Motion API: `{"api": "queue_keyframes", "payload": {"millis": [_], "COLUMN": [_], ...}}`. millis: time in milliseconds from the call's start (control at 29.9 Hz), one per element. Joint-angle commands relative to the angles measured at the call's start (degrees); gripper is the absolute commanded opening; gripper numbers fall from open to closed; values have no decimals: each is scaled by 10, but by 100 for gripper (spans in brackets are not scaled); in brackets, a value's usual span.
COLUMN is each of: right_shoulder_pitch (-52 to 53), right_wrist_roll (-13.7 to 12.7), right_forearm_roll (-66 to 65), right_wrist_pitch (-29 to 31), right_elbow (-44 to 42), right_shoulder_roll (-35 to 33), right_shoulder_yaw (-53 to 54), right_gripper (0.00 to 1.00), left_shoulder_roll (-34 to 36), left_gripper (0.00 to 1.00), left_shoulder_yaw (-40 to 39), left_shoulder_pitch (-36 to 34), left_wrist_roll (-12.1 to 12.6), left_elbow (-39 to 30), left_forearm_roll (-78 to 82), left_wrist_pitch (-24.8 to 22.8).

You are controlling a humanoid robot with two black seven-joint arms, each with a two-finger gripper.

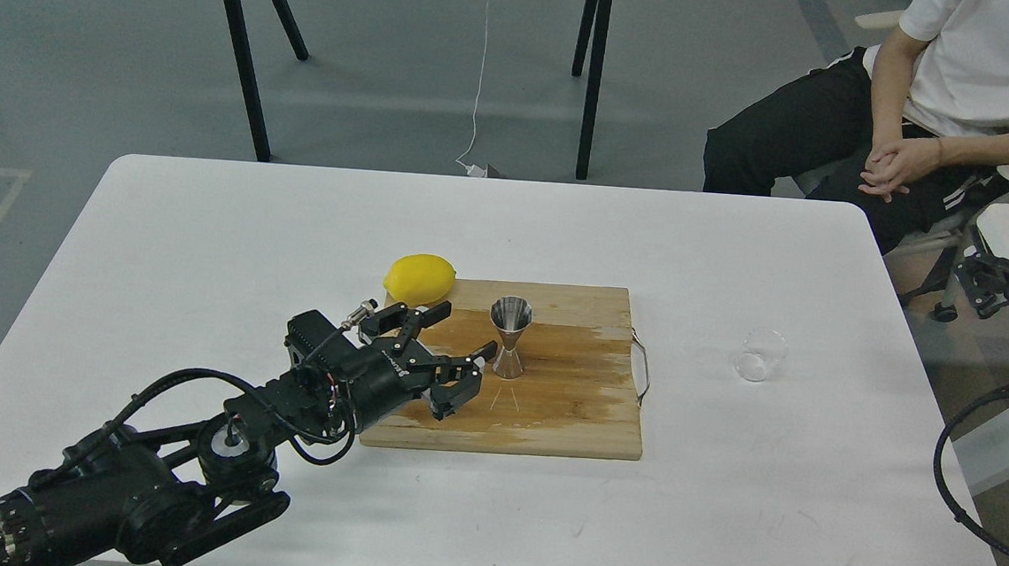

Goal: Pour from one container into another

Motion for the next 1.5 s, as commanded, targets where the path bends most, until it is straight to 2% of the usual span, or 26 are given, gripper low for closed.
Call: {"api": "queue_keyframes", "payload": {"millis": [0, 200, 267, 334, 434, 467, 634, 701, 801, 902, 1002, 1102, 1202, 1269, 1302, 1469], "right_shoulder_pitch": [-4, -22, -25, -25, -36, -41, -89, -120, -176, -220, -256, -285, -299, -309, -315, -310], "right_wrist_roll": [0, -2, 2, 4, 4, 3, -1, -1, 0, 2, -2, -16, -37, -38, -37, -37], "right_forearm_roll": [0, 1, 1, 5, 21, 25, 109, 132, 136, 137, 156, 212, 259, 282, 292, 322], "right_wrist_pitch": [0, 0, 0, 0, 0, 0, 0, 0, 0, 0, 0, 0, 0, 0, 0, -1], "right_elbow": [0, 4, -4, -10, -3, 0, 13, 30, 84, 137, 180, 220, 273, 304, 315, 328], "right_shoulder_roll": [-5, -44, -52, -52, -49, -47, -42, -41, -41, -35, -31, -32, -33, -30, -26, 63], "right_shoulder_yaw": [0, 1, 1, 3, 3, 4, -4, -5, -5, -4, -4, -22, -49, -53, -54, -52], "right_gripper": [100, 100, 100, 100, 100, 100, 100, 100, 100, 100, 100, 100, 100, 100, 100, 100], "left_shoulder_roll": [31, 61, 67, 71, 90, 92, 93, 90, 89, 89, 88, 87, 79, 68, 64, 54], "left_gripper": [82, 82, 82, 82, 84, 86, 92, 96, 99, 100, 100, 100, 100, 100, 100, 100], "left_shoulder_yaw": [-13, -46, -56, -64, -72, -76, -125, -175, -235, -262, -277, -272, -273, -279, -279, -322], "left_shoulder_pitch": [13, 18, 14, 12, 6, 3, -3, -3, -1, -3, -17, -23, -34, -39, -40, -45], "left_wrist_roll": [-19, -75, -97, -124, -192, -203, -203, -203, -203, -203, -203, -203, -203, -203, -198, -124], "left_elbow": [-33, -47, -47, -47, -47, -47, -45, -43, -40, -14, 3, 22, 40, 62, 77, 142], "left_forearm_roll": [0, 0, -81, -183, -320, -357, -568, -666, -834, -973, -1090, -1177, -1206, -1208, -1209, -1251], "left_wrist_pitch": [2, 10, 6, 6, 6, 5, -44, -87, -182, -261, -312, -342, -349, -355, -361, -431]}}
